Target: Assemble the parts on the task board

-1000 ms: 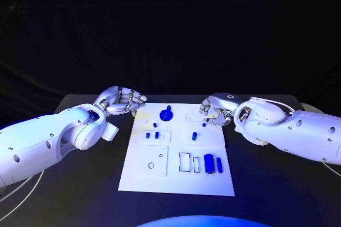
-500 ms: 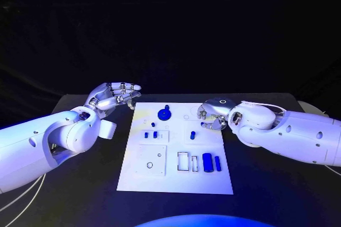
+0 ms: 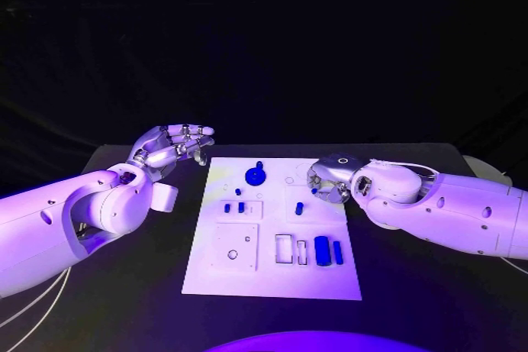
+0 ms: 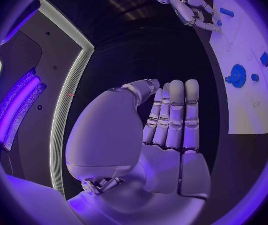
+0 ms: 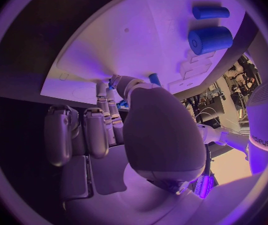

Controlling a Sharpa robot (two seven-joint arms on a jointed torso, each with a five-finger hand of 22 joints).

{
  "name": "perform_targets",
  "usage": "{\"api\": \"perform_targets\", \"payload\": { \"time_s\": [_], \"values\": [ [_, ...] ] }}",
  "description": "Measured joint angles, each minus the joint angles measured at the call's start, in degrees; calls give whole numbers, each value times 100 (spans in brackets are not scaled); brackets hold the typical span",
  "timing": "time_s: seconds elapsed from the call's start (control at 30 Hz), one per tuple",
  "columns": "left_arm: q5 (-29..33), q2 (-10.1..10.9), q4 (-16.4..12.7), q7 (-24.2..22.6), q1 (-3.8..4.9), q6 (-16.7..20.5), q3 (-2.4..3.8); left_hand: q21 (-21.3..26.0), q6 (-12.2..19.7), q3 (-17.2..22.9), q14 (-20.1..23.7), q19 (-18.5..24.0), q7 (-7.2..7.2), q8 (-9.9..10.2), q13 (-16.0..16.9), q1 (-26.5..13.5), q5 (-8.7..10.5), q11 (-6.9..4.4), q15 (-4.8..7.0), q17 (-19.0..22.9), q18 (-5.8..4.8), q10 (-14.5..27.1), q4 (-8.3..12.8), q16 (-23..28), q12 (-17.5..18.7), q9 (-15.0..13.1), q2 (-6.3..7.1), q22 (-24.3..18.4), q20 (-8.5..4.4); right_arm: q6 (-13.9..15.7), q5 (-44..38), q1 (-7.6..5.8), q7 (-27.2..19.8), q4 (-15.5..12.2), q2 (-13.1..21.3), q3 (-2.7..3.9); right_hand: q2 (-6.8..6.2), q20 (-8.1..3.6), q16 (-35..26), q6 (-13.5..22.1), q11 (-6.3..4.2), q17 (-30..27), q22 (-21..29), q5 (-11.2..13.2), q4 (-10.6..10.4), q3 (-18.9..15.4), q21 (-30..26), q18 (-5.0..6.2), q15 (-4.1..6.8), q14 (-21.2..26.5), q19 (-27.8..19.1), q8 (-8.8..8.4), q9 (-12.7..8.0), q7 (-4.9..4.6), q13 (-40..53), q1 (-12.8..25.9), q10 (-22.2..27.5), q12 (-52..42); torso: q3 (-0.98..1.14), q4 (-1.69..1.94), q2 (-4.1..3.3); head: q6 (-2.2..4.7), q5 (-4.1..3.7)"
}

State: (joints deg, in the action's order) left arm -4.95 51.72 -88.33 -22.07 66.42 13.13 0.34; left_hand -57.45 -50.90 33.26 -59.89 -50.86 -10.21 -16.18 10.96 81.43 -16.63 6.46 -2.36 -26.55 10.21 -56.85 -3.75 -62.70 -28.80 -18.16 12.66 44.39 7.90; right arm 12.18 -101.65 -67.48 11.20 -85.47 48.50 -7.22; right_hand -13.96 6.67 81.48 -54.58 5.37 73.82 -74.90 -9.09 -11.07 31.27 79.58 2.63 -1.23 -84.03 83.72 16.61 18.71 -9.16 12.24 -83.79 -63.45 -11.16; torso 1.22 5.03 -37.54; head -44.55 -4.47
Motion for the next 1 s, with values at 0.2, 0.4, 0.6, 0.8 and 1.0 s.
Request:
{"api": "perform_targets", "payload": {
  "time_s": [0.2,0.4,0.6,0.8,1.0],
  "values": [
    [29,13,10,-3,0,1,0,0,0,-13,20,0,0,0,10,23,0,0,20,7,0,0,13,0,-21,1,-23,0,0,-9,-47,7,19,2,-15,6,53,-21,23,-175,-58,17,-5,25,161,172,194,0,46,-3,21,0,36,38,-23,-53,-216,15,3,-3,-1,-2,4],
    [44,26,20,-3,0,1,0,0,0,-13,20,0,0,0,10,23,0,0,20,8,0,0,13,0,-21,1,-23,0,0,-9,-79,17,38,9,-38,12,53,-21,23,-175,-62,17,-4,67,185,195,218,0,45,-2,21,0,38,38,-41,-53,-222,56,3,-7,0,-6,7],
    [51,31,22,-1,-1,1,-1,0,0,3,20,-1,0,0,10,23,0,0,20,8,0,0,29,0,-21,1,-23,0,0,-5,-105,33,61,5,-61,19,61,-21,23,-175,-56,7,-4,116,184,195,240,0,44,-1,21,0,40,38,-52,20,-269,79,2,-7,0,-19,9],
    [55,43,22,3,-1,1,-1,0,0,-12,20,-1,0,0,16,23,0,0,20,13,0,1,44,0,-47,2,-23,1,0,-4,-121,42,83,-18,-65,21,32,-21,23,-175,-55,-6,-3,124,199,210,268,0,44,-1,21,0,40,38,-54,94,-270,109,1,-6,-1,-32,12],
    [57,49,22,7,-1,-1,-1,0,0,3,20,-1,0,0,16,46,0,0,19,21,0,1,59,0,-48,2,-46,1,0,-5,-128,46,107,-30,-64,21,32,-21,23,-175,-50,-18,-3,147,189,219,296,0,44,-1,20,0,45,38,-72,139,-275,135,-3,-4,0,-42,12]
  ]
}}
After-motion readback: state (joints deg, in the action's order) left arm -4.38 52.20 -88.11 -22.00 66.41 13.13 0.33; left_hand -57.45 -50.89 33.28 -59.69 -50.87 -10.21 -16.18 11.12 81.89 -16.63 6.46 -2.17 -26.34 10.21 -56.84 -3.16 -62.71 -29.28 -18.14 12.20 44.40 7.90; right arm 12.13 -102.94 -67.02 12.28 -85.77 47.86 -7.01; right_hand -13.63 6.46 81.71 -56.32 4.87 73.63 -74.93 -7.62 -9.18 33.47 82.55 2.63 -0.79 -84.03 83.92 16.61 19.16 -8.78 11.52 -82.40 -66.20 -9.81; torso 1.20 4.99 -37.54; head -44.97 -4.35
